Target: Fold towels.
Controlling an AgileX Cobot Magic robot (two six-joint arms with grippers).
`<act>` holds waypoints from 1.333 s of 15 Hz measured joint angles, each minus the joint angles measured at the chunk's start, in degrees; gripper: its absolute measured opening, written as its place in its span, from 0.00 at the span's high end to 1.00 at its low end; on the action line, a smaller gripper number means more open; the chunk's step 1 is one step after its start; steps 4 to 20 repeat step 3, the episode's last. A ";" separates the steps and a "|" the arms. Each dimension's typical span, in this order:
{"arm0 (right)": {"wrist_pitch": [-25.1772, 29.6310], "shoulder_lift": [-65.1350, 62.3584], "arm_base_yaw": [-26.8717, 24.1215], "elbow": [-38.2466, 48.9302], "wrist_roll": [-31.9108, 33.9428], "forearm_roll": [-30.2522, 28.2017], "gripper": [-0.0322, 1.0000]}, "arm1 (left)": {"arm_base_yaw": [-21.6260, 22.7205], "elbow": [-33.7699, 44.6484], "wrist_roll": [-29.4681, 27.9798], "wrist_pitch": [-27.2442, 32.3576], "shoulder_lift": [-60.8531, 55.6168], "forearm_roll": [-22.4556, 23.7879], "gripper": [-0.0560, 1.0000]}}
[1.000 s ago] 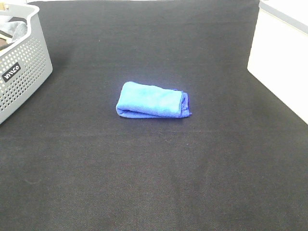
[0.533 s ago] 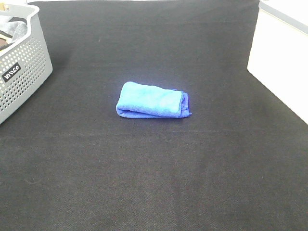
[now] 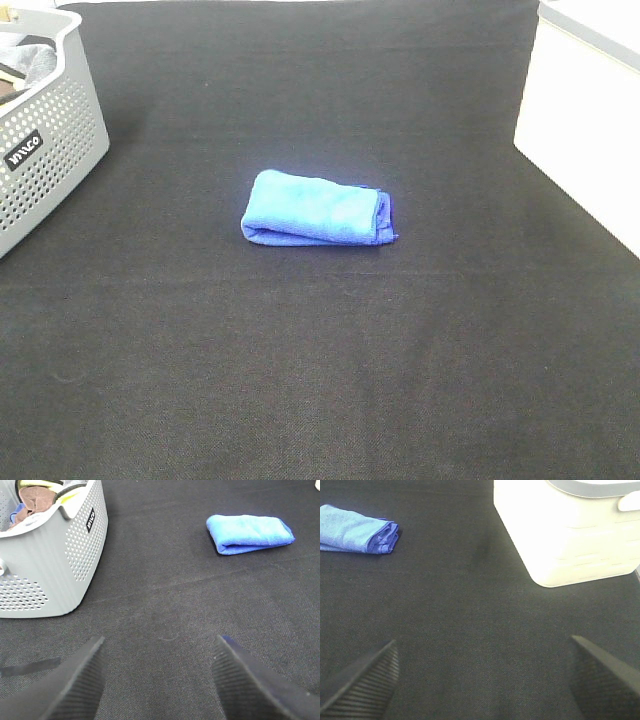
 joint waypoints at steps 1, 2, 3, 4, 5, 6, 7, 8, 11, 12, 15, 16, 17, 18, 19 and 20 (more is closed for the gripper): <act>0.00 0.00 0.00 0.00 0.00 0.00 0.15 | 0.00 0.00 0.00 0.00 0.00 0.00 0.38; 0.00 0.00 0.00 0.00 0.00 0.00 0.15 | 0.00 0.00 0.00 0.00 0.00 0.00 0.38; 0.00 0.00 0.00 0.00 0.00 0.00 0.15 | 0.00 0.00 0.00 0.00 0.00 0.00 0.38; 0.00 0.00 0.00 0.00 0.00 0.00 0.15 | 0.00 0.00 0.00 0.00 0.00 0.00 0.38; 0.00 0.00 0.00 0.00 0.00 0.00 0.15 | 0.00 0.00 0.00 0.00 0.00 0.00 0.38; 0.00 0.00 0.00 0.00 0.00 0.00 0.15 | 0.00 0.00 0.00 0.00 0.00 0.00 0.38; 0.00 0.00 0.00 0.00 0.00 0.00 0.15 | 0.00 0.00 0.00 0.00 0.00 0.00 0.38; 0.00 0.00 0.00 0.00 0.00 0.00 0.15 | 0.00 0.00 0.00 0.00 0.00 0.00 0.38; 0.00 0.00 0.00 0.00 0.00 0.00 0.15 | 0.00 0.00 0.00 0.00 0.00 0.00 0.38; 0.00 0.00 0.00 0.00 0.00 0.00 0.15 | 0.00 0.00 0.00 0.00 0.00 0.00 0.38; 0.00 0.00 0.00 0.00 0.00 0.00 0.15 | 0.00 0.00 0.00 0.00 0.00 0.00 0.38; 0.00 0.00 0.00 0.00 0.00 0.00 0.15 | 0.00 0.00 0.00 0.00 0.00 0.00 0.38; 0.00 0.00 0.00 0.00 0.00 0.00 0.15 | 0.00 0.00 0.00 0.00 0.00 0.00 0.38; 0.00 0.00 0.00 0.00 0.00 0.00 0.15 | 0.00 0.00 0.00 0.00 0.00 0.00 0.38; 0.00 0.00 0.00 0.00 0.00 0.00 0.15 | 0.00 0.00 0.00 0.00 0.00 0.00 0.38; 0.00 0.00 0.00 0.00 0.00 0.00 0.15 | 0.00 0.00 0.00 0.00 0.00 0.00 0.38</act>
